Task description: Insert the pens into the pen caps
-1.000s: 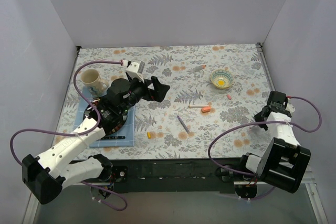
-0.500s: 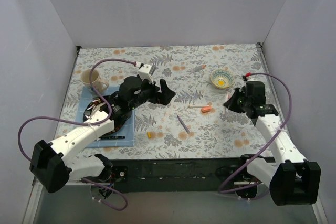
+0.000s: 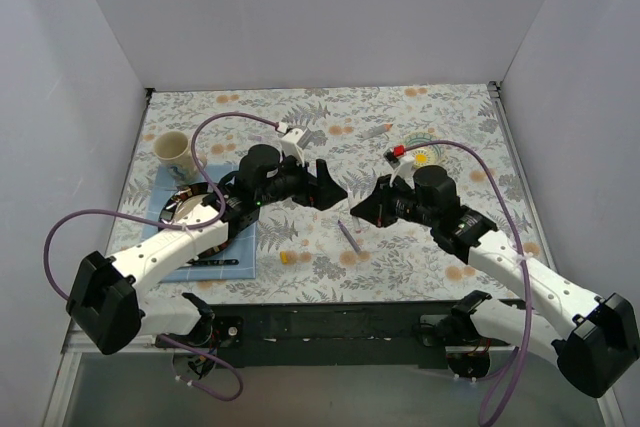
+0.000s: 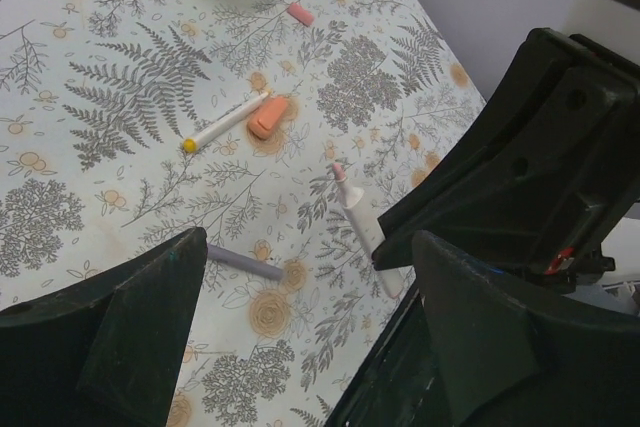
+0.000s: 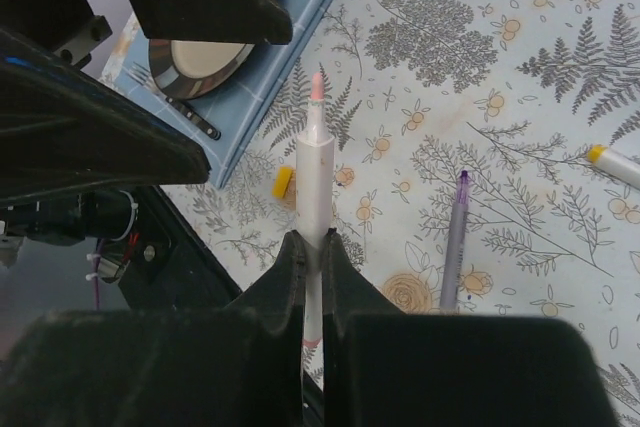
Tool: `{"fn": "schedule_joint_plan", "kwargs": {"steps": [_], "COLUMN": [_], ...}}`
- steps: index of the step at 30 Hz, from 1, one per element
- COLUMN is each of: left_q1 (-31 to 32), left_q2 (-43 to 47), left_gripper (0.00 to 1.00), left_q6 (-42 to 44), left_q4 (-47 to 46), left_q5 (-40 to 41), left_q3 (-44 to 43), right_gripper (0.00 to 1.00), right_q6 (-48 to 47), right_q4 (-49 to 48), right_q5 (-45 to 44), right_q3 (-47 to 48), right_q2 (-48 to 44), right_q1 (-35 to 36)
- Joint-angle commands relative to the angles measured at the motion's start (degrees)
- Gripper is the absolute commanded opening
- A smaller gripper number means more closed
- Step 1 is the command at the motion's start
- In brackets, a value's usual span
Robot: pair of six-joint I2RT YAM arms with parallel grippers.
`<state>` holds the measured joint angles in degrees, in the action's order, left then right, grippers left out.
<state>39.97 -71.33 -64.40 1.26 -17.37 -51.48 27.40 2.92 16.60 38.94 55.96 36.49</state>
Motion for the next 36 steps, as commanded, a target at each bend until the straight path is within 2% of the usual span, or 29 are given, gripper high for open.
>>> {"fn": "schedule_joint_plan", "kwargs": {"steps": [1,7,10,11,14,15,17,18,20,22,23,25,26,27,29,31,36], "left_q1": [-0.06,-0.06,-0.06,-0.06,-0.06,-0.06,-0.06,-0.06,-0.06,-0.06,-0.06,-0.06,-0.06,-0.06,-0.06,-0.06,-0.06], "left_q2": [-0.21,-1.18,-1.88,-2.14,-2.32,-2.24,-2.15,-1.97,-1.88,-1.62,-1.27,-0.57,-0.39,-0.21,0.14,0.23,0.84], "left_gripper": [0.82,0.80,0.74,0.65,0.49,0.38,0.27,0.12,0.02,0.00,0.00,0.00,0.00,0.00,0.00,0.00,0.00], "left_q6": [-0.72,-0.90,-0.99,-1.08,-1.25,-1.34,-1.34,-1.25,-1.25,-1.16,-1.08,-1.16,-1.25,-1.34,-1.78,-1.96,-3.44], "left_q4": [-0.81,-0.91,-0.91,-0.91,-0.91,-0.91,-2.75,-3.01,-3.28,-3.54,-3.54,-4.07,-4.24,-4.77,-5.04,-5.39,-6.97], "left_q5": [-2.76,-4.17,-5.13,-5.57,-6.71,-7.33,-9.08,-9.70,-11.10,-11.37,-11.46,-11.46,-11.38,-11.46,-11.81,-12.34,-13.48], "left_q3": [-1.87,-1.86,-2.13,-2.22,-2.30,-2.31,-2.22,-2.13,-2.22,-2.13,-2.04,-1.52,-1.34,-1.16,-0.90,-0.90,-0.11], "right_gripper": [0.01,0.01,0.01,0.01,0.01,0.01,0.01,0.01,0.01,0.04,0.19,0.39,0.51,0.55,0.59,0.59,0.52], "right_q6": [2.75,4.33,4.86,5.21,5.82,6.17,6.18,6.26,6.26,6.35,6.27,6.26,6.26,6.26,6.96,8.02,9.08], "right_q4": [-5.99,-8.27,-9.33,-9.51,-10.38,-10.65,-10.92,-10.83,-10.74,-10.74,-10.57,-9.86,-9.95,-10.21,-12.75,-17.47,-22.25], "right_q5": [-3.15,-4.12,-4.82,-4.91,-5.00,-4.82,-4.30,-4.03,-3.59,-2.98,-2.89,-2.80,-2.80,-2.63,-2.01,0.18,2.30], "right_q3": [2.11,3.07,3.25,3.25,2.90,2.64,2.46,2.37,2.20,1.84,1.76,1.14,0.62,0.18,-2.01,-3.86,-6.59], "right_q2": [0.46,1.69,2.04,2.13,2.22,2.22,2.39,2.48,2.57,2.40,2.31,1.87,1.69,1.52,1.16,0.99,1.43], "right_q1": [2.97,6.04,7.01,7.28,7.72,7.89,7.98,7.98,8.07,8.07,8.07,8.07,8.07,8.07,8.07,8.07,7.98]}}
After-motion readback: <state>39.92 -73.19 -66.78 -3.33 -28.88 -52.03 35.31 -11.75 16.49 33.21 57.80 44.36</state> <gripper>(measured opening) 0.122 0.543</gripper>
